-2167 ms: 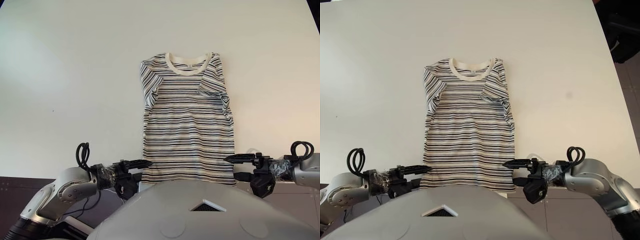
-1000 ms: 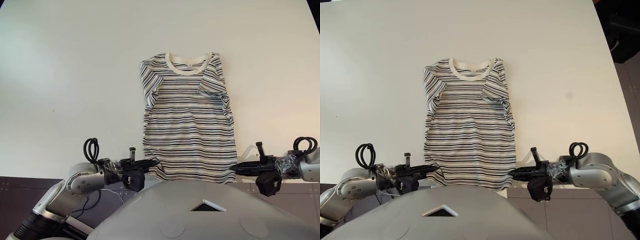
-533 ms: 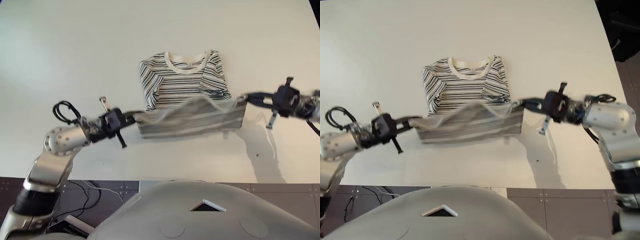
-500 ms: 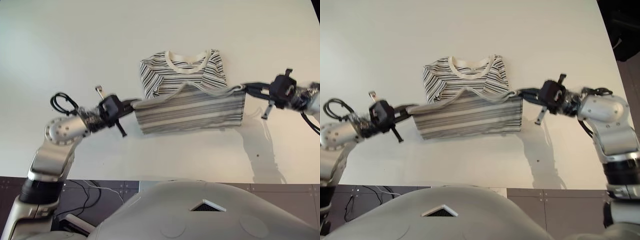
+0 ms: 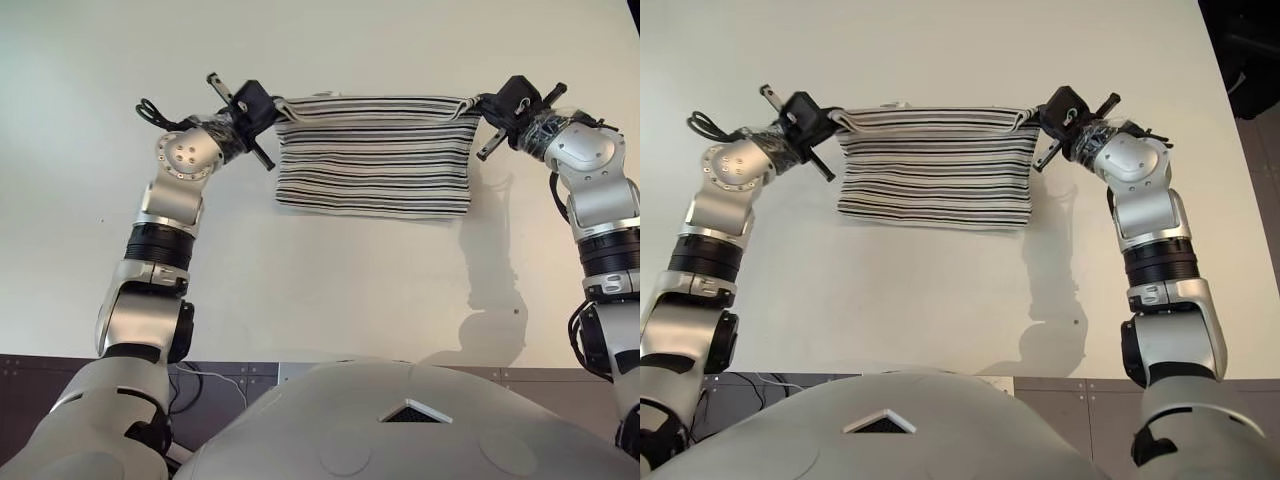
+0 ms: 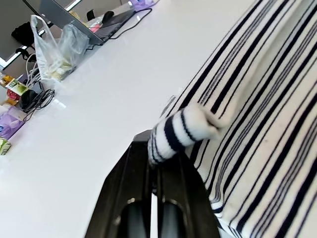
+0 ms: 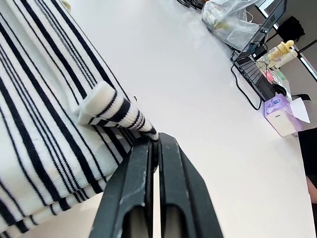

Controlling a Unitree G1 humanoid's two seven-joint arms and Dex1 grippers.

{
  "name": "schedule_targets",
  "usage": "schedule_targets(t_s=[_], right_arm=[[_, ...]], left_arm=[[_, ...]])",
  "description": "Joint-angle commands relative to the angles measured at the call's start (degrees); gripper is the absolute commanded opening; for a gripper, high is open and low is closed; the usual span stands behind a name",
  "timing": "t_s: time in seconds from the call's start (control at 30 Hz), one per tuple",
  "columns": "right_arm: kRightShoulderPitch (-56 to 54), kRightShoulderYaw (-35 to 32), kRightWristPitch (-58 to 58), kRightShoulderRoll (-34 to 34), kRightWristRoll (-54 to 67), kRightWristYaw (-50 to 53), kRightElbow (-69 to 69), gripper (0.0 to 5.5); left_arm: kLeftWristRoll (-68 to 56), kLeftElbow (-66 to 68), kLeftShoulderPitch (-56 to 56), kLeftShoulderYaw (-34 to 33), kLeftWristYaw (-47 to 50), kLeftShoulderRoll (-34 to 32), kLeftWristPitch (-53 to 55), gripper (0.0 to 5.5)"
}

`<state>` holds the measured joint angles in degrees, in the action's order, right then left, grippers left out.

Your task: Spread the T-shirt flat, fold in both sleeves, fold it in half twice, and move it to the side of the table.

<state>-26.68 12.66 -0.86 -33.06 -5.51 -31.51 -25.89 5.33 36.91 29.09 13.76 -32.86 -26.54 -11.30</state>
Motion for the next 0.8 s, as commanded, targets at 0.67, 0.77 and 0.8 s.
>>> schedule_targets(t_s=[0.67,0.77,0.8], right_arm=[[-24.2,0.3,-9.3,16.0,-10.6,19.3,-44.7,2.45],[-26.8,-3.2,-6.7,17.5,-8.1,21.1,-47.7,2.90],[-27.3,-4.1,-5.8,17.7,-7.6,21.7,-48.4,3.10]], left_arm=[[7.1,37.2,18.6,-3.5,18.4,8.6,-6.0,2.37],[6.7,38.5,19.9,-5.2,19.8,8.8,-3.5,2.37],[7.0,38.7,20.0,-5.4,20.4,8.8,-2.5,2.37]])
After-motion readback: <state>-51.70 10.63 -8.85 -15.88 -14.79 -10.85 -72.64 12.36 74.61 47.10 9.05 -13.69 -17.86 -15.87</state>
